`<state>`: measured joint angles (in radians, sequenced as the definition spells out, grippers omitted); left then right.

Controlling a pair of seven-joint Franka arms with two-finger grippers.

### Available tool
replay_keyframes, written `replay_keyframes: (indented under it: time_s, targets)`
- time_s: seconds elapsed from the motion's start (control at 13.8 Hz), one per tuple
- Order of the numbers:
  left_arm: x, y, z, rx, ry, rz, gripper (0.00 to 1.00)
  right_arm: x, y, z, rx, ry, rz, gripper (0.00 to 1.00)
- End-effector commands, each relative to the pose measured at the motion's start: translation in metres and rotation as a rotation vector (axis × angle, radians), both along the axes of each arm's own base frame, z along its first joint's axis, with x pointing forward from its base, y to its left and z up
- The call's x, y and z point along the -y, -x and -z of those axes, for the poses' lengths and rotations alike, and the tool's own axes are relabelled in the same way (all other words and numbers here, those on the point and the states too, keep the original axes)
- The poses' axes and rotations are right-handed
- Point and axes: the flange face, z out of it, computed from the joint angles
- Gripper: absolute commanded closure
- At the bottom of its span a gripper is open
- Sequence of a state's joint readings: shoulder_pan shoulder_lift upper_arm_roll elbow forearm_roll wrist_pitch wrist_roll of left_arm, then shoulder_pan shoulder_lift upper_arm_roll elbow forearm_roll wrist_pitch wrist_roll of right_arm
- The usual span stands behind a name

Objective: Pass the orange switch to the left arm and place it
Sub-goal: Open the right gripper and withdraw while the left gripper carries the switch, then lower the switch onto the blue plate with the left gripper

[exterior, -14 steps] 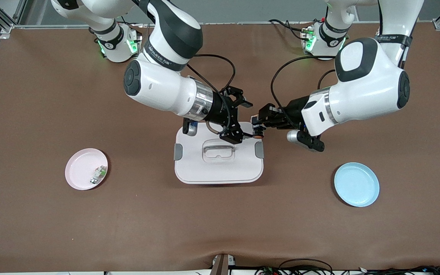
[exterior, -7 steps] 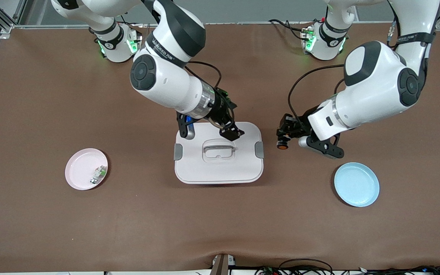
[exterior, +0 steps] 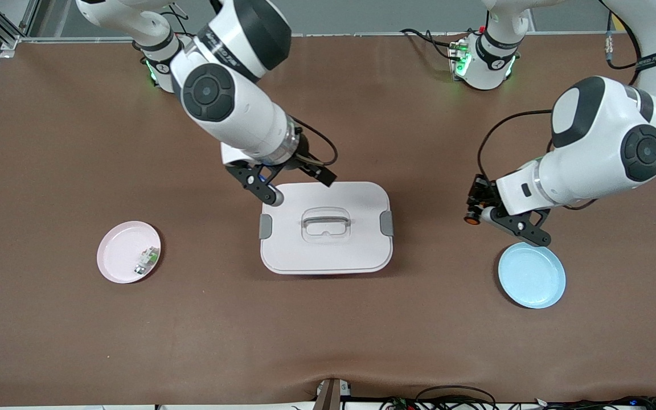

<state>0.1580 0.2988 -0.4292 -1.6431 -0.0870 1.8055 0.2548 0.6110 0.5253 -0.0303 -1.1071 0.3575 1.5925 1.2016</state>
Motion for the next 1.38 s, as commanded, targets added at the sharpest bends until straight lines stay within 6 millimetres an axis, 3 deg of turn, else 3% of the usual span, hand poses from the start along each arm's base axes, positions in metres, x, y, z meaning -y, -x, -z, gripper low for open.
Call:
replay_keyframes:
  time_s: [0.0,0.22,0.29,0.36,0.58,0.8,0.94,1.16,1.31]
  targets:
    - [-0.032,0.000,0.017,0.012,-0.070,0.144,1.00,0.060,-0.016,-0.026,0.041,-0.003,-0.170,0.00]
    - [-0.064,-0.005,0.039,0.021,-0.080,0.270,1.00,0.144,-0.044,-0.050,0.146,0.027,-0.372,0.00]
    - [-0.072,-0.008,0.047,0.039,-0.088,0.313,1.00,0.172,-0.052,-0.050,0.142,0.019,-0.423,0.00]
    - [-0.081,-0.010,0.054,0.056,-0.097,0.348,1.00,0.202,-0.061,-0.049,0.140,0.007,-0.446,0.00]
    - [-0.110,-0.020,0.086,0.108,-0.069,0.448,1.00,0.268,-0.072,-0.066,0.162,0.044,-0.384,0.00]
    - [-0.141,-0.032,0.119,0.169,-0.061,0.607,1.00,0.306,-0.070,-0.104,0.235,0.119,-0.359,0.00]
    - [-0.169,-0.040,0.147,0.217,-0.034,0.681,1.00,0.309,-0.066,-0.123,0.275,0.133,-0.390,0.00]
    - [-0.176,-0.050,0.170,0.289,-0.031,0.807,1.00,0.356,-0.065,-0.134,0.284,0.043,-0.323,0.00]
    - [-0.178,-0.055,0.185,0.316,-0.070,0.891,1.00,0.376,-0.068,-0.132,0.295,0.043,-0.362,0.00]
